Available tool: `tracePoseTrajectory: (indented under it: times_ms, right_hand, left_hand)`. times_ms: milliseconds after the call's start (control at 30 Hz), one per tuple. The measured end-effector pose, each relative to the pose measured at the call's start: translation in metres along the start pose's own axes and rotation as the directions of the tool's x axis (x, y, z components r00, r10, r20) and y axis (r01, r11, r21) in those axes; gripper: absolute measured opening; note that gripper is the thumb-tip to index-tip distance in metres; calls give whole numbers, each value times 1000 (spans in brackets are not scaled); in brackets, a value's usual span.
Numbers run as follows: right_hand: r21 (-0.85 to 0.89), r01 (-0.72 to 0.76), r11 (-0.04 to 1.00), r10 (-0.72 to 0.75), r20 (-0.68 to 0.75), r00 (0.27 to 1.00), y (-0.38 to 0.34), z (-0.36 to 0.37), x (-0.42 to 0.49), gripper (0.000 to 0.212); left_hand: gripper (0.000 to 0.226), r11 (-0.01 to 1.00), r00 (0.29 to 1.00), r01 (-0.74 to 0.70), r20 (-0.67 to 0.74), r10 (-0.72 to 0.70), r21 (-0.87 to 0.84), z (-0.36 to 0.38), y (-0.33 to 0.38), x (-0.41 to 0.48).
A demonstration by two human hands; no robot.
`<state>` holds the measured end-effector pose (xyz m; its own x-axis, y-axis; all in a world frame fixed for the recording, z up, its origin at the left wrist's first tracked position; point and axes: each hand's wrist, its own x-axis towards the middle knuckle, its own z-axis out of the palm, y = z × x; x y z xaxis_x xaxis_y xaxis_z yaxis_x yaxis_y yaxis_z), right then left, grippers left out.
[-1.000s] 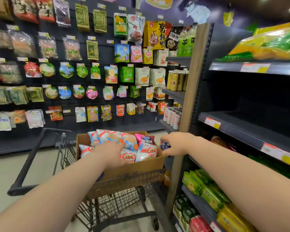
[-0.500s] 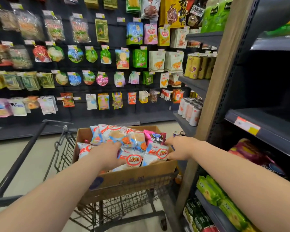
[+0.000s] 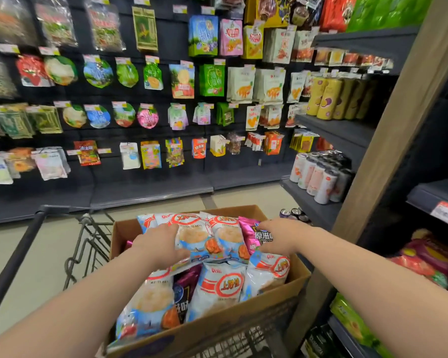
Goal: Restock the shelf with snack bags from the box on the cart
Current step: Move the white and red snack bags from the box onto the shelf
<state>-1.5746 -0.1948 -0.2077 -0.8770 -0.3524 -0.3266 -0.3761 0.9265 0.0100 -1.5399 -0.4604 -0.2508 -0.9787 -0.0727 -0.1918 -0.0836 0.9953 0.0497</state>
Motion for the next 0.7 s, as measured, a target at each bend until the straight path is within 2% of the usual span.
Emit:
tracePoseTrajectory:
  times_ms: [167,267,433,700]
  right_hand:
    - [45,-20,999,18,39,999,-7,7,37,55]
    - [65,-27,998,23,62,998,-3,12,61,52]
    - [123,-43,991,31,99,995,4,27,104,56]
    - [368,-81,926,35,132,991,24,54,165,68]
  left_hand:
    - [80,990,994,110,25,-109,-88,12,-17,38]
    - [90,967,984,177,58,-169,-182,23,-20,54]
    - [105,900,963,268,102,-248,-344,40,-26,77]
    - [118,697,897,426,170,-407,-577,56,-16,101]
